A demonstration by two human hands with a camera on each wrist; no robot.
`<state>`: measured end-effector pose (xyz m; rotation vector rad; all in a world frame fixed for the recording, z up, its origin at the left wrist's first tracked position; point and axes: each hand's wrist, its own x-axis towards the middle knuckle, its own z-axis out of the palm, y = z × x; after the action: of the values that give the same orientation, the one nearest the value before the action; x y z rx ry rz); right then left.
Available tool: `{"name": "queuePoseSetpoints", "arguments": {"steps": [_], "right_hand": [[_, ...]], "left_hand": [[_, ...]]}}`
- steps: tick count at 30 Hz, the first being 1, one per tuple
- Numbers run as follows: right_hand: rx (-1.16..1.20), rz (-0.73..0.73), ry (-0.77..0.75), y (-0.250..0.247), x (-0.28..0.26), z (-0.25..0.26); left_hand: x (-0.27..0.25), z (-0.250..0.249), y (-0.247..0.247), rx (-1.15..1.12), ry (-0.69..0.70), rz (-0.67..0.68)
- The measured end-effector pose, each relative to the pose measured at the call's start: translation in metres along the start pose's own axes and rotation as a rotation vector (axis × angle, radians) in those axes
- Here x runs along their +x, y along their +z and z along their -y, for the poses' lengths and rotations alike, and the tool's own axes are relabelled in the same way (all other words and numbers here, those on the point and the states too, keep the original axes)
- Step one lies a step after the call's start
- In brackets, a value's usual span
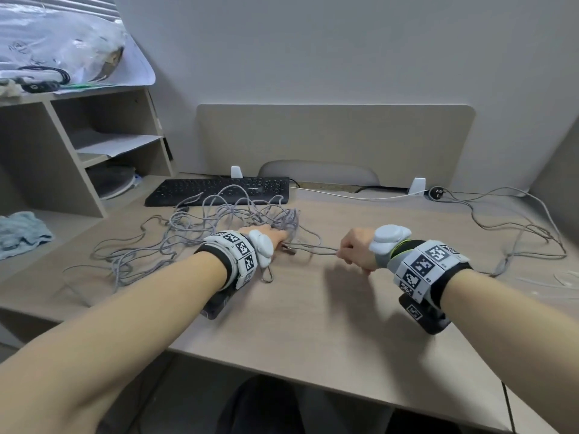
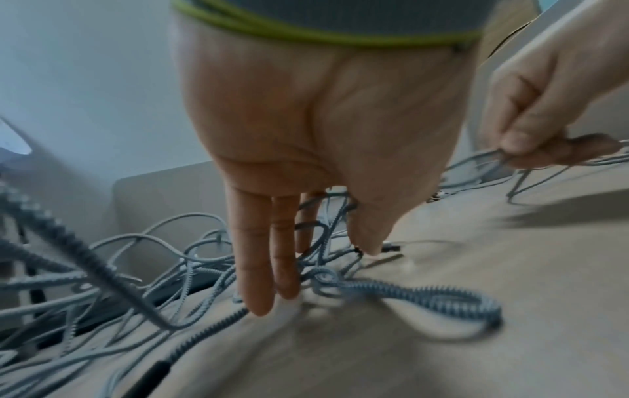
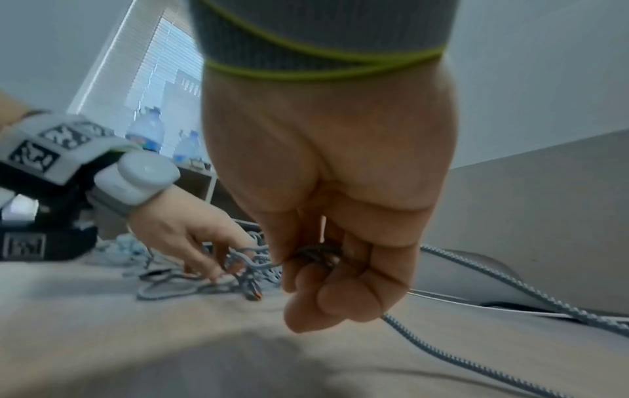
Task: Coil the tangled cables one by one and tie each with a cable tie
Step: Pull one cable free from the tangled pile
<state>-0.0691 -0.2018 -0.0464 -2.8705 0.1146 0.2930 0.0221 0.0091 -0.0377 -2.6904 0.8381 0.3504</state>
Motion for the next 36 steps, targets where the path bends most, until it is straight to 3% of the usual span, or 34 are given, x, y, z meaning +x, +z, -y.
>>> {"name": "queuePoseSetpoints", "arguments": {"steps": [4,9,12,16,20,25,28,32,36], "right_hand": [[0.005,0.019,0.104,0.001,0.004,-0.022],[0.034,0.082,0.16,-0.002,-0.003,-0.011],[0.017,0.103,0.125,-0.001,-0.005,0.012],[0.226,0.122,-0.034,0.007,-0.004,0.047],[0.189,0.119,-0.08,0.021,0.0,0.061],[0.138,-0.045,-0.16,0.012,-0.001,0.051],[0.134,-0.014,-0.083,-0.001,-0.007,0.025],[0.092,0.069,0.13,-0.003,-0.014,-0.015],[0.06,0.069,0.179,0.002,-0.014,-0.018]], "left_hand": [[0.003,0.003,-0.01,-0.014,0.006,0.031],[0.009,-0.007,-0.001,-0.012,0.019,-0.023],[0.011,-0.013,0.0,0.02,0.039,0.013],[0.011,-0.017,0.002,0.013,0.058,-0.039],[0.012,-0.014,0.005,-0.011,0.068,-0.07],[0.015,0.002,0.012,-0.032,0.043,-0.138],[0.013,0.023,0.012,0.033,-0.052,-0.16],[0.016,0.051,0.016,0.05,-0.154,-0.119],[0.011,0.036,0.009,-0.054,-0.087,-0.095]]}}
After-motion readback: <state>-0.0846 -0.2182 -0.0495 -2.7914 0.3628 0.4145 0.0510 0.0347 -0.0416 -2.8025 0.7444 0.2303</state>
